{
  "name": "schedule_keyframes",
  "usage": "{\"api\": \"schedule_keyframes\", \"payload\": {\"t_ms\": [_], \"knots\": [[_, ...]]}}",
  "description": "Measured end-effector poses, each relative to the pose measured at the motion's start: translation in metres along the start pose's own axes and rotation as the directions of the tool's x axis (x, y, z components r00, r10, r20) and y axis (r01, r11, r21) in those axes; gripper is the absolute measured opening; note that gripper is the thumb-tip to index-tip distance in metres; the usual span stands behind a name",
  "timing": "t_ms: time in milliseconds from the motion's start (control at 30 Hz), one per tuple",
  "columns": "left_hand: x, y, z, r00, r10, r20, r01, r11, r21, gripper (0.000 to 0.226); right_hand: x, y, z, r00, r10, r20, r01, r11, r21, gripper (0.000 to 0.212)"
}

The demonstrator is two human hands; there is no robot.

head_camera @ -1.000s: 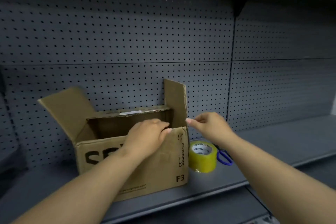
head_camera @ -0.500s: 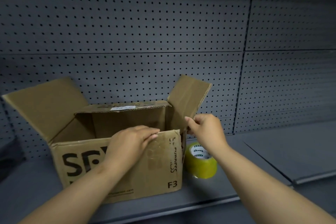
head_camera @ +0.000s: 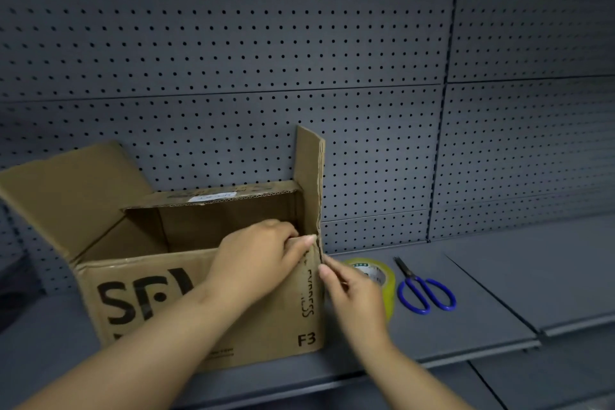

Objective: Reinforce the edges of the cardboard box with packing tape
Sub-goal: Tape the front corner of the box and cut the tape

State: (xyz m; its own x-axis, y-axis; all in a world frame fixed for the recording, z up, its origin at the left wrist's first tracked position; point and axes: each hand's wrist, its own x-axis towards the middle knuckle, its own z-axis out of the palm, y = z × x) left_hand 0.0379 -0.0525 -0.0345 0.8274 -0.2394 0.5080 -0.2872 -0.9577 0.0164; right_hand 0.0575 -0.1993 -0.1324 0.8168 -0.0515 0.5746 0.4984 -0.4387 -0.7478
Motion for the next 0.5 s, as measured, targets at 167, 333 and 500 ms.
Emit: {"api": "schedule_keyframes", "payload": {"t_ms": [167, 333, 500], "knots": [[0.019, 0.019, 0.009, 0.998, -0.013, 0.053, 0.008, 0.996, 0.093, 0.055, -0.008, 0.009, 0.019, 0.981, -0.186, -0.055, 0.174, 0.969, -0.174, 0.058], [0.024, 0.02, 0.012, 0.998, 0.025, 0.05, -0.032, 0.991, 0.133, 0.043, -0.003, 0.007, 0.022, 0.948, -0.3, -0.105, 0.227, 0.869, -0.439, 0.065], [0.026, 0.021, 0.012, 0.997, 0.053, 0.056, -0.059, 0.991, 0.122, 0.039, 0.011, 0.007, 0.009, 0.951, -0.309, 0.009, 0.259, 0.78, -0.569, 0.064]]}}
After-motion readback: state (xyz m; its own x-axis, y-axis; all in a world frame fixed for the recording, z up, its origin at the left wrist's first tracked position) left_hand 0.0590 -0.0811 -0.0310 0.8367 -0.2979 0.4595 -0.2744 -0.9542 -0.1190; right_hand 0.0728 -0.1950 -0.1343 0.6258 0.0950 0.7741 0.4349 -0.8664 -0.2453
